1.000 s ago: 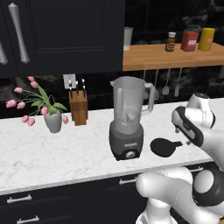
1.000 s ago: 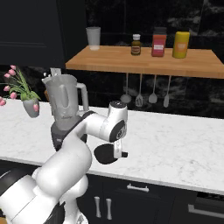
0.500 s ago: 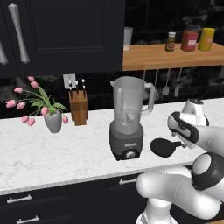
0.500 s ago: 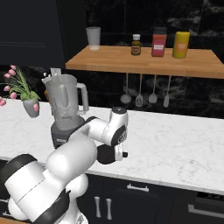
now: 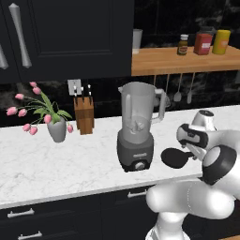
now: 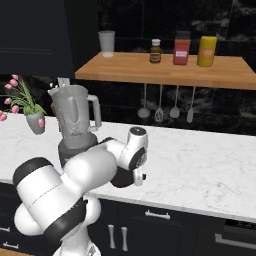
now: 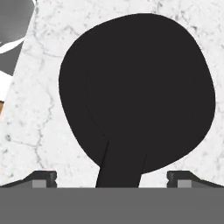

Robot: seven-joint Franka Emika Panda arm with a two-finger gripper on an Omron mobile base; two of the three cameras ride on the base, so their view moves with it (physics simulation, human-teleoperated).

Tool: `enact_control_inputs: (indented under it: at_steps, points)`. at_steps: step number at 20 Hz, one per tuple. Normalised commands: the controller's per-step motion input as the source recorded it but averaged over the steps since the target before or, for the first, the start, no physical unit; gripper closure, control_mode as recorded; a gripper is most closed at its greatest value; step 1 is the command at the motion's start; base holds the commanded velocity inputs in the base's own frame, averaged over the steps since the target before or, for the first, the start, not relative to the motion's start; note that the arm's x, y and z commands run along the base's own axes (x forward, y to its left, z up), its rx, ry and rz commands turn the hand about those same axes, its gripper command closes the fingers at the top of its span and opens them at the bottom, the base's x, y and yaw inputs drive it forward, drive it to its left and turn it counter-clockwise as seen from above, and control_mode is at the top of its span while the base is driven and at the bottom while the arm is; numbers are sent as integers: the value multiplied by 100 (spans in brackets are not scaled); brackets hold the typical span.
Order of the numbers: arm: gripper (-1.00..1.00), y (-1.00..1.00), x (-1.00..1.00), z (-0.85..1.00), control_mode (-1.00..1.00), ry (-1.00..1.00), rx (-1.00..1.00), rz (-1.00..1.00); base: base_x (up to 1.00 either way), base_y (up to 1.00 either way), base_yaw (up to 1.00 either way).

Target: Close the lid blender by securely placing the lid on top.

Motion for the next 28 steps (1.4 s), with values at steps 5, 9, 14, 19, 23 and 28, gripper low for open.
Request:
enact_control_inputs:
  at_steps: [5,9,14,19,23,28]
  points:
    - [-100,-16,22,-20,-100,0,1,4,0,0,0]
    - [-100,-4,21,-21,-100,0,0,4,0,0,0]
    - [-100,0,15,-20,-100,0,0,1,0,0,0]
    - [100,0,11,-20,-100,0,0,0,0,0,0]
    - [100,0,8,-22,-100,0,0,0,0,0,0]
    - [100,1,6,-21,-100,0,0,0,0,0,0]
